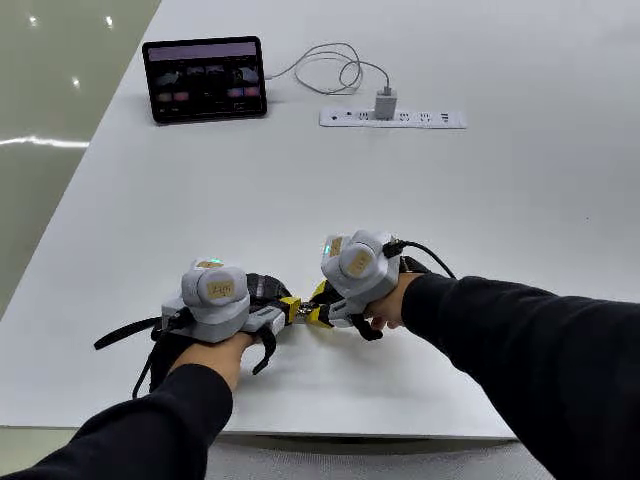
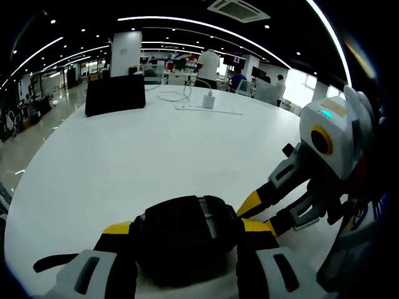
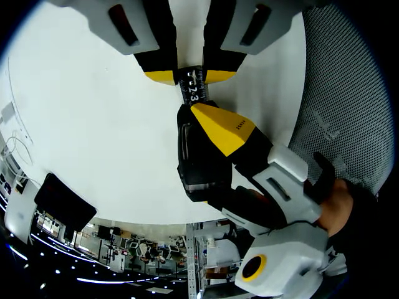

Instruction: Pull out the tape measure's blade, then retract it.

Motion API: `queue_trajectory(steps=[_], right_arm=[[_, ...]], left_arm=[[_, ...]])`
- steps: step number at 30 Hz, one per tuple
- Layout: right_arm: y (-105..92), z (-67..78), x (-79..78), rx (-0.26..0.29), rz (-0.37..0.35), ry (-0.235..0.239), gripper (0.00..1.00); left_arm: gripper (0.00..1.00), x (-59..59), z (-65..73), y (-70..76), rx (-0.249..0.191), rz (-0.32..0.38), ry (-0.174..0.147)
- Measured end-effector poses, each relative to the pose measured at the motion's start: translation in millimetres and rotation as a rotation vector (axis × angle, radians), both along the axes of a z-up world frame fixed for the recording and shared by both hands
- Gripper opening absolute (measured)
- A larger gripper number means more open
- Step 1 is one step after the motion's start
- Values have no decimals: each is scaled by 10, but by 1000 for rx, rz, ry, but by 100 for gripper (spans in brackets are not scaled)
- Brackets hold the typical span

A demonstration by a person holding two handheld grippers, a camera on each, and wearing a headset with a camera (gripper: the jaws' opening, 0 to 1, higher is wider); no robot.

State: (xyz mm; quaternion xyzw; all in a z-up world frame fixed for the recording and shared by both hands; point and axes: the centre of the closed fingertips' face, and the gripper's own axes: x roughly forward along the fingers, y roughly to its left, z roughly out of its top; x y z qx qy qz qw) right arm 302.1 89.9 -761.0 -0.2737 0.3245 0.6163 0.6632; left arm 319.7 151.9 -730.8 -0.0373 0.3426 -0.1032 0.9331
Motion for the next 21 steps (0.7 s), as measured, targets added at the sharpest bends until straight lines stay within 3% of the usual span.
queue_trajectory(steps=[5, 21], right_arm=[[1, 5, 14, 7, 2, 0, 11], [120, 3, -11, 8, 12, 12, 11]], left_arm=[[59, -1, 11, 22, -31, 8, 15], [59, -21, 6, 15, -39, -10, 18]])
